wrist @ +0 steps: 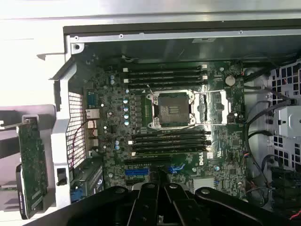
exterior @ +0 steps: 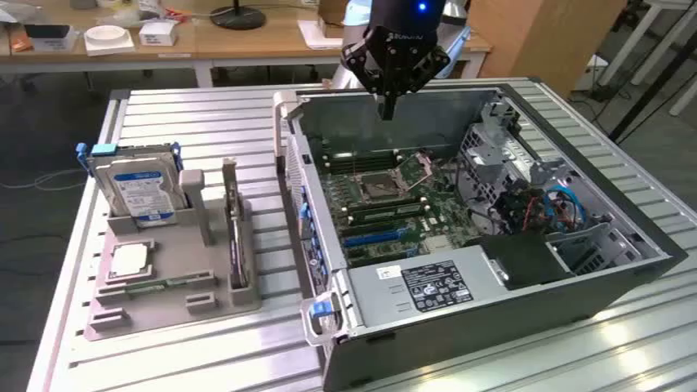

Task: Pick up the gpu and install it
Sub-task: 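Reach for the gpu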

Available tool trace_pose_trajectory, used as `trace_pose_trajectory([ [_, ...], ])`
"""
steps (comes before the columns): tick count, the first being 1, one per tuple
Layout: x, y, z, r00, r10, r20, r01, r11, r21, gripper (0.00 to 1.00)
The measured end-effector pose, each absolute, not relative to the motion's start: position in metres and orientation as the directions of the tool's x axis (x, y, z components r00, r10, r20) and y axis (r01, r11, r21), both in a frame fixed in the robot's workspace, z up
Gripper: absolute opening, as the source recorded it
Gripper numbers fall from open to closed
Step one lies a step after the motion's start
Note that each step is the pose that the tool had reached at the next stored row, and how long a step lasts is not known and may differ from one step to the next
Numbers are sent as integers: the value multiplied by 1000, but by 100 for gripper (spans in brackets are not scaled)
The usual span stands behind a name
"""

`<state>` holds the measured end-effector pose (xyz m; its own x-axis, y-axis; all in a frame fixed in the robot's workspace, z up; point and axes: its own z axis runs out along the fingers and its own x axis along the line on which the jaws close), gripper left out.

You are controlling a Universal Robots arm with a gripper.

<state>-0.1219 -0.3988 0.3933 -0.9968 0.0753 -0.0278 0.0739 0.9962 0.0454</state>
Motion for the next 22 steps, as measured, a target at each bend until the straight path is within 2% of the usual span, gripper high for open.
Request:
trace_pose_trajectory([
  [14, -123, -399, 393, -997, 76, -29, 74, 996, 46, 11],
  [22, -153, -399, 392, -997, 75, -29, 74, 996, 45, 11],
])
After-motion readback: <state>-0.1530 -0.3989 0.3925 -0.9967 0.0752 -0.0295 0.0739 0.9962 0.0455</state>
